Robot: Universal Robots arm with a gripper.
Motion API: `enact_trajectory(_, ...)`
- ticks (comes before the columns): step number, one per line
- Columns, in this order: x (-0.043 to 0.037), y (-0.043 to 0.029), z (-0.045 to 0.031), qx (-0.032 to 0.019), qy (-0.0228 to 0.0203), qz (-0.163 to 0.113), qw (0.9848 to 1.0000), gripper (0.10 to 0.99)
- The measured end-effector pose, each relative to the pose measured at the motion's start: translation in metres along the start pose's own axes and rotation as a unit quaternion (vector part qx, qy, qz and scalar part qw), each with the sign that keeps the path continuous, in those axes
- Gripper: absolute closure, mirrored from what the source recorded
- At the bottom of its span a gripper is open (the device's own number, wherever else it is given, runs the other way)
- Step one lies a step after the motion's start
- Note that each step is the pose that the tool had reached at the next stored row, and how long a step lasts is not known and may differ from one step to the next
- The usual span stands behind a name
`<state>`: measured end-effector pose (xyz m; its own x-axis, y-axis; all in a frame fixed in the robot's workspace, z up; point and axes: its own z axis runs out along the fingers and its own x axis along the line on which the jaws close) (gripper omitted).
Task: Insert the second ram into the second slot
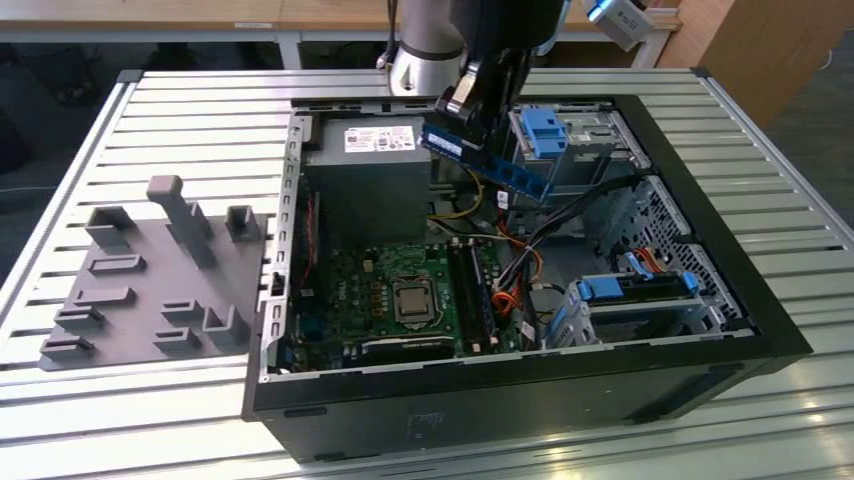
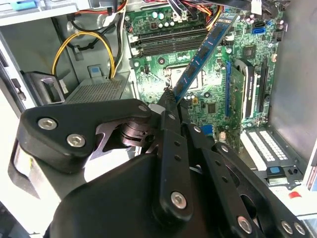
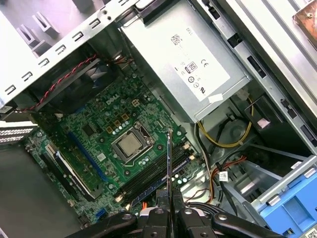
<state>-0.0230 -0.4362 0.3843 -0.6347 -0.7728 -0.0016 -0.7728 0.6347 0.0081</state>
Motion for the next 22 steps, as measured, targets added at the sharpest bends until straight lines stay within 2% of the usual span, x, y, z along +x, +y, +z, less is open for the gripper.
enact_trajectory(22,0.0000,0.0000,0.0000,0.0006,0.0004,0.035,0.9994,0.949)
